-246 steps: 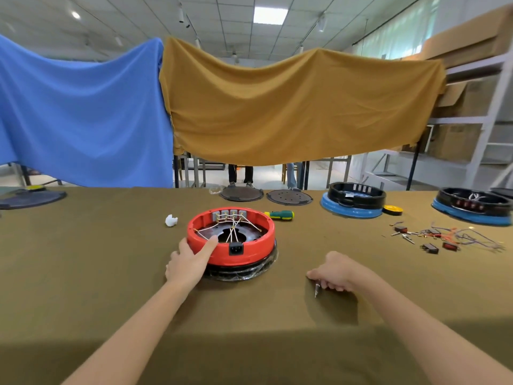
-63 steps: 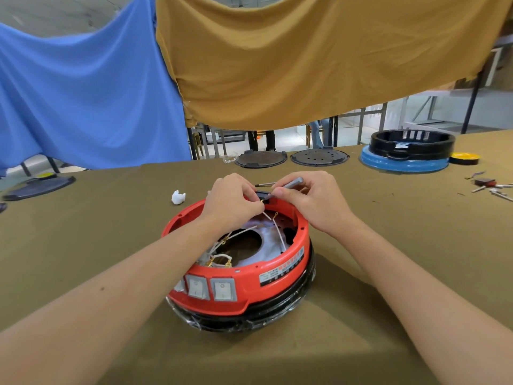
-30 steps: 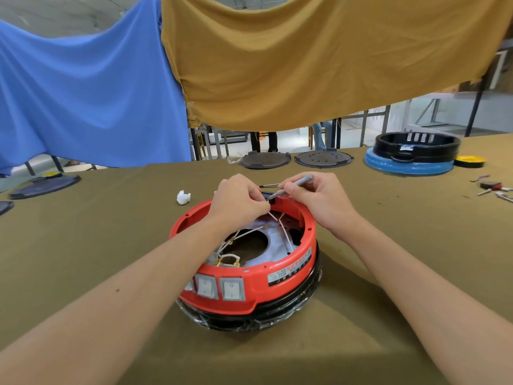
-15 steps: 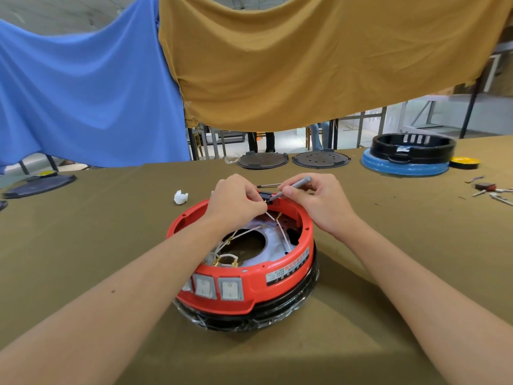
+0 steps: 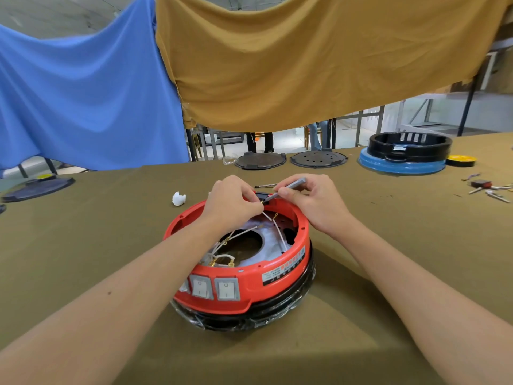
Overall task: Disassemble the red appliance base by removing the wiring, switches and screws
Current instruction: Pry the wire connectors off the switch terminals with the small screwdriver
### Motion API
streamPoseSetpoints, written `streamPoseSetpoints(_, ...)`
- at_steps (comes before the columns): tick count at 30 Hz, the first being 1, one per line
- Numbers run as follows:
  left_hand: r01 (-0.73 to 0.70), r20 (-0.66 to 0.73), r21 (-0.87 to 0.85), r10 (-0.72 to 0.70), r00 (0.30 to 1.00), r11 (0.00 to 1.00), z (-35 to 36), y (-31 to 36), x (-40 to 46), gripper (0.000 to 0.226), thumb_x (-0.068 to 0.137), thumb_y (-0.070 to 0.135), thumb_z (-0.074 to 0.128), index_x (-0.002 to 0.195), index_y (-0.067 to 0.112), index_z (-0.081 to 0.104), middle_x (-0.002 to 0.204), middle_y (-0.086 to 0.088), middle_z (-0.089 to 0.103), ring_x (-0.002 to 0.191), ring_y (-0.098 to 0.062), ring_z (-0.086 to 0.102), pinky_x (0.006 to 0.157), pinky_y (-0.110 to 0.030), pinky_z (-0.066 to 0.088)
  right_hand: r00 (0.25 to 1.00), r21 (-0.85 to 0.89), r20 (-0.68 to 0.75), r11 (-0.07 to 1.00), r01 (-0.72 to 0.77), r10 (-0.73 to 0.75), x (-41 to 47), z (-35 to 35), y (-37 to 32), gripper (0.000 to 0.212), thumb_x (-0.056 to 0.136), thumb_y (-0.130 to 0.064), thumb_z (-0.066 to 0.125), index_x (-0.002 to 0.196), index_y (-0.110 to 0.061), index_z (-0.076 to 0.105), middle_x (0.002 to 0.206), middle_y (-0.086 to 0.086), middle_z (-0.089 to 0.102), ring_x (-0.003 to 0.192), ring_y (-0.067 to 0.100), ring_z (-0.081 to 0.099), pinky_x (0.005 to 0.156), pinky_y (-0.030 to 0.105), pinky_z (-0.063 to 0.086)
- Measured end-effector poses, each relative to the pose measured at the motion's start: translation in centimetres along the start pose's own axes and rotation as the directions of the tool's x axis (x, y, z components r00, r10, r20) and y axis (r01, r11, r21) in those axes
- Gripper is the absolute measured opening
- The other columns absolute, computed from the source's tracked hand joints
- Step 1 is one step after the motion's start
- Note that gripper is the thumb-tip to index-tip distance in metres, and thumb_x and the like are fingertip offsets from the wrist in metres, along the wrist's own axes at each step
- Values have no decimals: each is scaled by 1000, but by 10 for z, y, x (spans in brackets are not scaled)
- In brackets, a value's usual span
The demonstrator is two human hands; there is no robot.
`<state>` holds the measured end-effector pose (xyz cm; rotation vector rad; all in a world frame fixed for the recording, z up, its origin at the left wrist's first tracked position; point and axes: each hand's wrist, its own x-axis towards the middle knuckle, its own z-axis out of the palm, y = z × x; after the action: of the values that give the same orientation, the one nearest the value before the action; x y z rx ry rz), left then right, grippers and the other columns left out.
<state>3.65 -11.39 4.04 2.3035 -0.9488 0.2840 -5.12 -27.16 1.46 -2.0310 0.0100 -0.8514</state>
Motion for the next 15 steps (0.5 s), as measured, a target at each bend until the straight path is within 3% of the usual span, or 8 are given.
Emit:
streamPoseSetpoints(3, -14, 1, 7, 14, 1000, 1000, -1, 1, 0, 13, 79, 16, 70, 70, 18, 79, 85, 7, 69, 82, -7, 58, 66, -18, 35, 999, 51, -6, 998, -41, 41, -1, 0, 1, 11, 94, -12, 66, 94, -10, 77, 86, 1, 74, 81, 11, 70, 73, 24, 56)
streamPoseSetpoints(5, -19, -3, 4, 19, 1000, 1000, -2, 1, -1, 13, 79, 15, 70, 70, 17, 79, 88, 2, 71, 86, -12, 60, 68, -19, 35, 998, 114, -1, 991, -67, 67, -1, 0, 1, 12, 95, -11, 64, 94, -9, 76, 82, 0, 74, 74, 5, 69, 66, 18, 54)
streamPoseSetpoints(9, -20, 0, -2, 20, 1000, 1000, -2, 0, -1, 14, 79, 16, 71, 68, 18, 79, 84, 4, 69, 78, -4, 53, 69, -19, 33, 996, 143, 7, 986, -86, 86, -2, 2, 1, 14, 96, -10, 62, 94, -9, 76, 82, 0, 74, 71, 3, 68, 63, 15, 52)
streamPoseSetpoints(15, -15, -5, -9, 15, 1000, 1000, -3, 3, -3, 13, 80, 15, 71, 72, 17, 80, 79, 13, 63, 80, 1, 50, 96, -36, 42, 999, 62, 6, 997, -39, 39, -1, 2, 0, 12, 96, -14, 64, 93, -14, 76, 88, 1, 74, 81, 12, 69, 72, 21, 56)
